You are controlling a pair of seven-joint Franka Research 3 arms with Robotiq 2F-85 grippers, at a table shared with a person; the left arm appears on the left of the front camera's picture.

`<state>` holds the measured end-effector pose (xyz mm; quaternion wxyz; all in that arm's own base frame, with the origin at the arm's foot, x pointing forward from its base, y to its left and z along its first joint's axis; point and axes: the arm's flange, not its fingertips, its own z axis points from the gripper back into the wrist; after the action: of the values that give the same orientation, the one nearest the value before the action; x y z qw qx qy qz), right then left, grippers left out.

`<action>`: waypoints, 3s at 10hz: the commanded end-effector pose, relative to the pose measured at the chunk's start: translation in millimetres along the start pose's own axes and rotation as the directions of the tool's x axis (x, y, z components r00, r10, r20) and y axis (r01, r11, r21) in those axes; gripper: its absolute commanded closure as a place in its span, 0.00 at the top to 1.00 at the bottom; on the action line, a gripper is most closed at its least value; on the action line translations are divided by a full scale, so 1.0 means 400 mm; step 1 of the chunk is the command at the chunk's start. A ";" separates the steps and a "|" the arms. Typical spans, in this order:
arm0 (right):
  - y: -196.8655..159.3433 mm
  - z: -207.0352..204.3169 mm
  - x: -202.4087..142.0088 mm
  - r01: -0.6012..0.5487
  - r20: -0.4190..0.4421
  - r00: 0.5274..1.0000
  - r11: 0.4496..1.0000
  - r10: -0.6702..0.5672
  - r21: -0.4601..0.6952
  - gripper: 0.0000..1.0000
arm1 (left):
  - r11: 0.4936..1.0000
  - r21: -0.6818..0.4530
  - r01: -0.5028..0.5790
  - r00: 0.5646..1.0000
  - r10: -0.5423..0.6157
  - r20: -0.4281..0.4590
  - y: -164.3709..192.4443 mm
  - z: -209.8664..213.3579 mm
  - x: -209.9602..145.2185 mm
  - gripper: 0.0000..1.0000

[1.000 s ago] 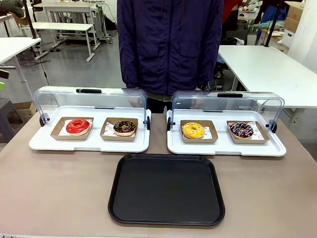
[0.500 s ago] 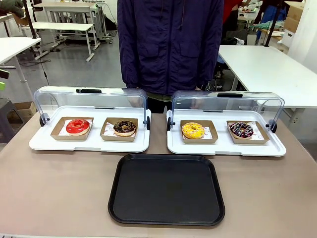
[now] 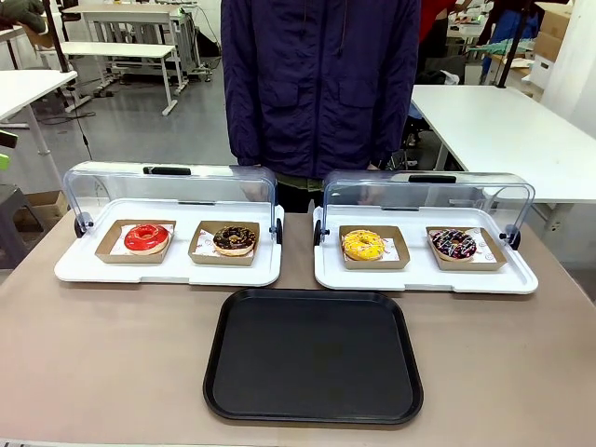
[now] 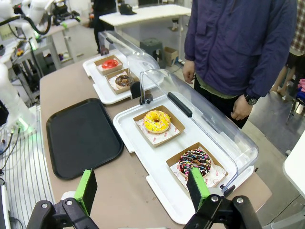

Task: Move the second donut from the left to the tray.
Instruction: Pick up the Paper togo box containing the Donut indicated by the person and place it on the Handle tray.

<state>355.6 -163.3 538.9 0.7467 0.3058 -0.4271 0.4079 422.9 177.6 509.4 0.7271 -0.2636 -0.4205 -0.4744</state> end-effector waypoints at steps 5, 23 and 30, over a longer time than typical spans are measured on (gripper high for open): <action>-0.005 -0.005 0.003 -0.022 0.024 0.999 1.000 0.022 -0.001 1.00 | 1.000 -0.008 0.008 1.000 -0.008 0.006 -0.002 0.001 0.005 1.00; -0.005 -0.005 0.003 -0.022 0.024 0.999 1.000 0.022 -0.001 1.00 | 1.000 -0.008 0.008 1.000 -0.008 0.006 -0.002 0.001 0.005 1.00; -0.005 -0.005 0.003 -0.022 0.024 0.999 1.000 0.022 -0.001 1.00 | 1.000 -0.008 0.008 1.000 -0.008 0.006 -0.002 0.001 0.005 1.00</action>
<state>355.6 -163.3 538.9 0.7467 0.3058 -0.4271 0.4080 422.9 177.6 509.4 0.7271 -0.2636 -0.4205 -0.4744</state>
